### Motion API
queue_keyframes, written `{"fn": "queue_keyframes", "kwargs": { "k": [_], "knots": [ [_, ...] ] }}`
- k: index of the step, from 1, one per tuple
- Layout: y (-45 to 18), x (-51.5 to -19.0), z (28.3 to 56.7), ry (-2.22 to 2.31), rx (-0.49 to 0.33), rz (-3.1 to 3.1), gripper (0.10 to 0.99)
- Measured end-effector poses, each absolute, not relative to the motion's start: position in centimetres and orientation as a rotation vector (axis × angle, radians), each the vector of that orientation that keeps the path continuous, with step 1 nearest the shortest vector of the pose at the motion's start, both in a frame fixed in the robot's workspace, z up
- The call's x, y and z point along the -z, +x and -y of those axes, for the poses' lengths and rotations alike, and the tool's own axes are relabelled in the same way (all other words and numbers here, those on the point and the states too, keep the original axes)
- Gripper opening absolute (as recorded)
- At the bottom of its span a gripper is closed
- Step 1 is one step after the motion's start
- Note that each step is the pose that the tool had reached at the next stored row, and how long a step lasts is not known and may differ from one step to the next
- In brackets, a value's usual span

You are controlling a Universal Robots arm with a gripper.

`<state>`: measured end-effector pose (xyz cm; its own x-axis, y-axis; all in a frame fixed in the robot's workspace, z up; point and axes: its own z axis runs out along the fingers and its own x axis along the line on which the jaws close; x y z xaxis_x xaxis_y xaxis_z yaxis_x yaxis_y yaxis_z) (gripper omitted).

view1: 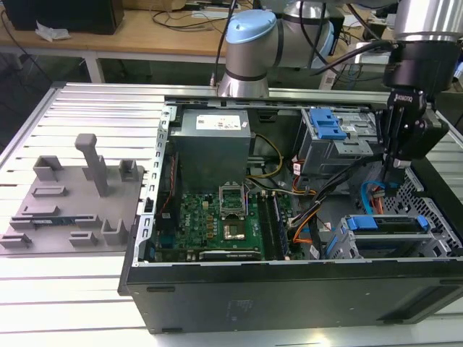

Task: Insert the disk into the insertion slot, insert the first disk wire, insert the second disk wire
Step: 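Insert the first disk wire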

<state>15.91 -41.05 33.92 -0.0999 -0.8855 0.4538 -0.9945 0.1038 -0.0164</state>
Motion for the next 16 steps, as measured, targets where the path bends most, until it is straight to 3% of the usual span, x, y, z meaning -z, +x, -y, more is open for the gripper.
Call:
{"fn": "queue_keyframes", "kwargs": {
  "k": [16],
  "knots": [
    [17.5,-34.9,44.1,1.936,-0.266,2.13,0.165]
  ]
}}
